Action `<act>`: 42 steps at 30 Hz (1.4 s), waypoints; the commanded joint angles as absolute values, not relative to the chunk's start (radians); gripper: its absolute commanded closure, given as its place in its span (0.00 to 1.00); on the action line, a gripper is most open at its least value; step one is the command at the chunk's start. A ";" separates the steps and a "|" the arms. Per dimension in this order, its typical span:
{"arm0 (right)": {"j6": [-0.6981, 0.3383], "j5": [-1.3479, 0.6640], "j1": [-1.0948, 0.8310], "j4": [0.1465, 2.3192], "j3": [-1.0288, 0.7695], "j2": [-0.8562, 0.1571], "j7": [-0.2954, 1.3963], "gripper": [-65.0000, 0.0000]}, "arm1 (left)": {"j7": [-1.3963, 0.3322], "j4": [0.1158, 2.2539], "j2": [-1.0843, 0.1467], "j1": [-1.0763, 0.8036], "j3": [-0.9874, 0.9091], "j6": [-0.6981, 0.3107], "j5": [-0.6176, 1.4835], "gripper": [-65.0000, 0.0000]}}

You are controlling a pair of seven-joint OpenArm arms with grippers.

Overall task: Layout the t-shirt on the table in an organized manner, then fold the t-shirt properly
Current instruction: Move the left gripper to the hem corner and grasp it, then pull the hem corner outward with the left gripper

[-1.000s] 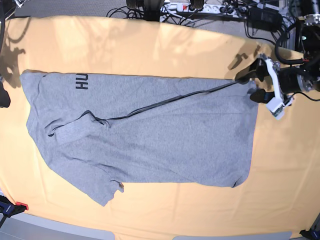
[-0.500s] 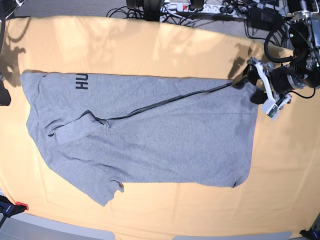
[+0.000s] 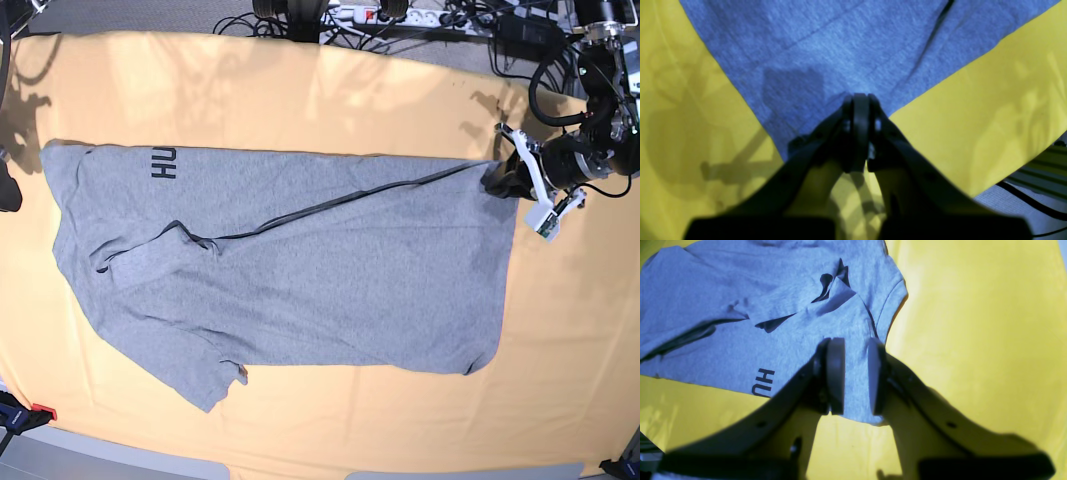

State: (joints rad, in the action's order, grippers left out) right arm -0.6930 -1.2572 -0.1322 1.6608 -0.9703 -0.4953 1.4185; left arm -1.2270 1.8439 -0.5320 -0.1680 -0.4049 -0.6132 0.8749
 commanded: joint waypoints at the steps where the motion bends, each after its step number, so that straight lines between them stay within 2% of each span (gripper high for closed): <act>1: -0.698 -1.280 -0.122 1.676 -0.976 -0.521 1.396 0.79 | -1.209 1.856 -0.549 -0.155 -0.413 -0.624 0.890 0.97; 3: -0.698 -1.280 -0.122 1.676 -0.976 -0.521 1.396 0.79 | -1.211 1.856 -0.549 -0.155 -0.413 -0.636 0.890 0.78; 6: -0.698 -1.280 -0.122 1.676 -0.976 -0.521 1.396 0.79 | -1.203 1.856 -0.549 -0.155 -0.413 -0.635 0.889 0.39; 7: -0.698 -1.280 -0.122 1.676 -0.976 -0.521 1.396 0.79 | -1.203 1.856 -0.549 -0.155 -0.413 -0.635 0.886 0.32; 8: -0.698 -1.280 -0.122 1.676 -0.976 -0.521 1.396 0.79 | -1.201 1.856 -0.548 -0.155 -0.413 -0.635 0.873 0.30; 14: -0.698 -1.280 -0.122 1.676 -0.976 -0.521 1.396 0.79 | -1.155 1.840 -0.548 -0.155 -0.413 -0.561 0.777 0.30; 20: -0.698 -1.280 -0.121 1.676 -0.976 -0.521 1.396 0.79 | -1.151 1.813 -0.548 -0.155 -0.413 -0.562 0.785 0.32; 22: -0.698 -1.280 -0.122 1.676 -0.976 -0.521 1.396 0.79 | -1.151 1.813 -0.548 -0.155 -0.413 -0.564 0.786 0.46; 26: -0.698 -1.280 -0.122 1.676 -0.976 -0.521 1.396 0.79 | -1.135 1.813 -0.548 -0.155 -0.413 -0.564 0.786 0.92; 27: -0.698 -1.280 -0.122 1.676 -0.976 -0.521 1.396 0.79 | -1.128 1.813 -0.549 -0.155 -0.413 -0.564 0.786 1.00; 28: -0.698 -1.280 -0.122 1.676 -0.976 -0.521 1.396 0.79 | -1.125 1.813 -0.549 -0.154 -0.413 -0.564 0.786 1.00; 35: -0.698 -1.280 -0.122 1.676 -0.976 -0.521 1.396 0.79 | -1.122 1.813 -0.548 -0.154 -0.413 -0.564 0.786 1.00; 36: -0.698 -1.280 -0.122 1.677 -0.976 -0.521 1.396 0.79 | -1.122 1.813 -0.548 -0.155 -0.413 -0.564 0.786 0.95; 39: -0.698 -1.280 -0.122 1.676 -0.976 -0.521 1.396 0.79 | -1.121 1.813 -0.548 -0.155 -0.413 -0.564 0.786 0.56; 40: -0.698 -1.280 -0.122 1.676 -0.976 -0.521 1.396 0.79 | -1.121 1.813 -0.548 -0.155 -0.413 -0.564 0.786 0.46; 41: -0.698 -1.280 -0.122 1.676 -0.976 -0.521 1.396 0.79 | -1.119 1.813 -0.548 -0.155 -0.413 -0.564 0.786 0.41; 42: -0.698 -1.280 -0.122 1.676 -0.976 -0.521 1.396 0.79 | -1.117 1.813 -0.548 -0.155 -0.413 -0.564 0.785 0.41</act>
State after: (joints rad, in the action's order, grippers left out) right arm -0.6930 -1.2572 -0.1318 1.6608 -0.9703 -0.4953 1.4185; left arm -1.1404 1.7996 -0.5316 -0.1680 -0.4049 -0.5606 0.7769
